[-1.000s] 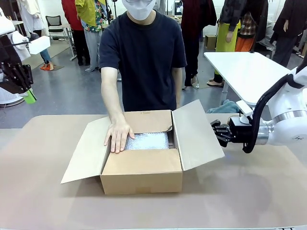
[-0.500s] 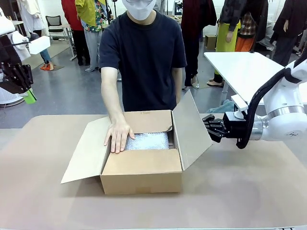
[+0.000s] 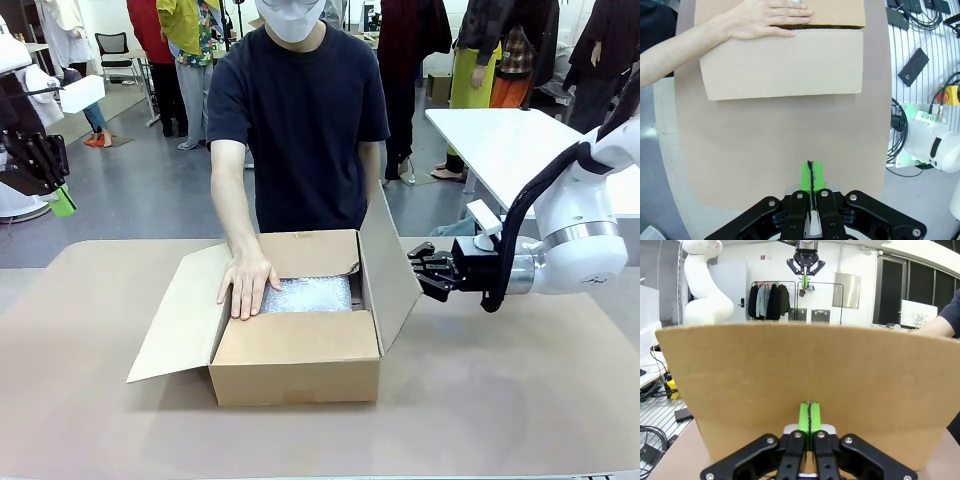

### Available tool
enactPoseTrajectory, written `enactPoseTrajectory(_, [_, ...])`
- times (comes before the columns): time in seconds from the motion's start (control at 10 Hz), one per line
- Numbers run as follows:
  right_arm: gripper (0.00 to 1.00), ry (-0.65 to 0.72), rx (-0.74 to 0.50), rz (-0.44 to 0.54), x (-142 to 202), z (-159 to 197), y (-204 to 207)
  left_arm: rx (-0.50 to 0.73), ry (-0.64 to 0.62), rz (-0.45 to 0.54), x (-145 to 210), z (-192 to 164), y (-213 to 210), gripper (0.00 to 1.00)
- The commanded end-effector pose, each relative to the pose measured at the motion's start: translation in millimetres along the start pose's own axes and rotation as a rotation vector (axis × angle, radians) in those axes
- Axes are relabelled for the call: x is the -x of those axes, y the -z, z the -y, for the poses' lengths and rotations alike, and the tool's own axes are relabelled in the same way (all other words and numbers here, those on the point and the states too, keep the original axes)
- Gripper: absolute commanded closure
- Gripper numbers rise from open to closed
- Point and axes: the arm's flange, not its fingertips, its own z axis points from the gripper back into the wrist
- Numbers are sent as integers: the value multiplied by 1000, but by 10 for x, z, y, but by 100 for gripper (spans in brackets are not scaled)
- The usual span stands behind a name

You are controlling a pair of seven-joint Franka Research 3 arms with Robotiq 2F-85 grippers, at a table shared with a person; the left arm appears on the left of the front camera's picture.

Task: Wrap the clocks to prevent damage.
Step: Push the right (or left) flap of the Package Box to close it.

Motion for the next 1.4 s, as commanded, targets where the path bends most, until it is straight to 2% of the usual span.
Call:
enactPoseTrajectory(0.0, [99, 18, 59, -27, 134, -76, 180, 5, 1, 4, 11, 7, -13, 100])
enactPoseTrajectory(0.3, [99, 51, 102, -38, 76, -63, 314, 5, 1, 4, 11, 7, -13, 100])
enactPoseTrajectory(0.8, [99, 39, 98, -33, -4, -60, 436, 5, 1, 4, 11, 7, -13, 100])
enactPoseTrajectory(1.3, [99, 96, 53, -116, 216, -38, 549, 5, 1, 4, 11, 7, -13, 100])
